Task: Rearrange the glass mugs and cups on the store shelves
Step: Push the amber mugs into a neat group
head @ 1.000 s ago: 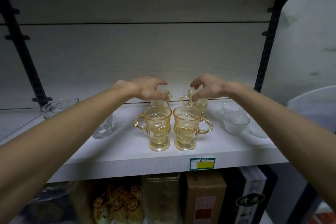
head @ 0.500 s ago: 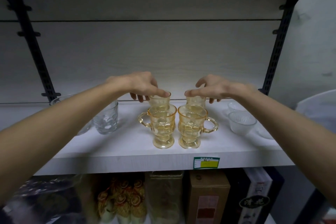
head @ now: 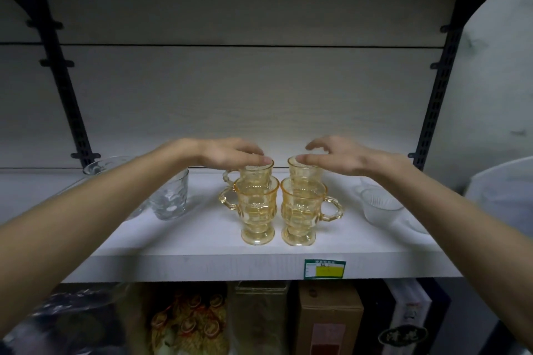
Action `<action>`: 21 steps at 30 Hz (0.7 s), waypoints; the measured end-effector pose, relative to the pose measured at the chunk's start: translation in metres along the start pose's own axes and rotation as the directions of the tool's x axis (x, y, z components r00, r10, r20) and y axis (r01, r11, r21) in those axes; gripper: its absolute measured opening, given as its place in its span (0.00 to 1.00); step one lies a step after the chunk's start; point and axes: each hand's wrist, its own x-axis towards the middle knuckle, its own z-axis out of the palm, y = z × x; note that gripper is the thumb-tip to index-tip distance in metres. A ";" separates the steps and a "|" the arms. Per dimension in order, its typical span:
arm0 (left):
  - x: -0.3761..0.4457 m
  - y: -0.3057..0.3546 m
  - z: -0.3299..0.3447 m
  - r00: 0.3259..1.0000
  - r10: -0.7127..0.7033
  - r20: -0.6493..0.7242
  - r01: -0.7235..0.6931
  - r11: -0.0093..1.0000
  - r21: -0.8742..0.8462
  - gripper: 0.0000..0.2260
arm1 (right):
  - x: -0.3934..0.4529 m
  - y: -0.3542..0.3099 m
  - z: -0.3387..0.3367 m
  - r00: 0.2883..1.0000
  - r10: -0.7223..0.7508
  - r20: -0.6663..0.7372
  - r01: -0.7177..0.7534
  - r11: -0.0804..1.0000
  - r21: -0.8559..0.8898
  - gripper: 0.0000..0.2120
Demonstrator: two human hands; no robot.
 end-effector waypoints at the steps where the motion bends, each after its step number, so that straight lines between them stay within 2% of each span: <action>1: 0.000 -0.001 0.003 1.000 0.003 -0.003 -0.003 1.000 -0.021 0.24 | -0.001 -0.001 0.003 0.998 -0.002 0.057 -0.003 0.995 0.095 0.36; 2: -0.001 -0.001 0.006 1.000 0.002 -0.012 -0.003 0.999 -0.035 0.23 | -0.003 -0.001 0.006 0.997 -0.015 0.077 0.005 0.991 0.133 0.34; 4: -0.002 -0.002 0.009 0.999 0.002 -0.035 -0.004 0.998 -0.060 0.22 | -0.003 -0.001 0.012 0.999 -0.034 0.018 0.032 0.991 0.130 0.29; 8: -0.008 -0.002 0.012 0.998 0.021 -0.053 -0.025 0.996 -0.085 0.25 | -0.009 -0.010 0.018 1.000 0.026 0.015 -0.028 0.990 0.140 0.37; 13: -0.014 -0.003 0.015 0.997 0.000 -0.083 -0.007 0.996 -0.091 0.28 | -0.016 -0.019 0.023 0.998 0.060 0.010 -0.061 0.992 0.108 0.39; 17: -0.017 -0.003 0.017 0.993 0.042 -0.106 -0.044 0.999 -0.013 0.29 | -0.021 -0.019 0.013 0.997 0.054 0.061 -0.063 0.986 0.154 0.35; 19: -0.020 -0.003 0.015 0.977 0.086 -0.196 -0.089 0.996 -0.003 0.27 | -0.025 -0.021 0.002 0.999 -0.026 -0.031 0.032 0.977 0.210 0.29; 21: -0.025 -0.003 0.008 0.950 0.164 -0.265 -0.170 0.986 0.003 0.22 | -0.033 -0.026 -0.010 0.991 -0.109 -0.075 0.127 0.942 0.311 0.16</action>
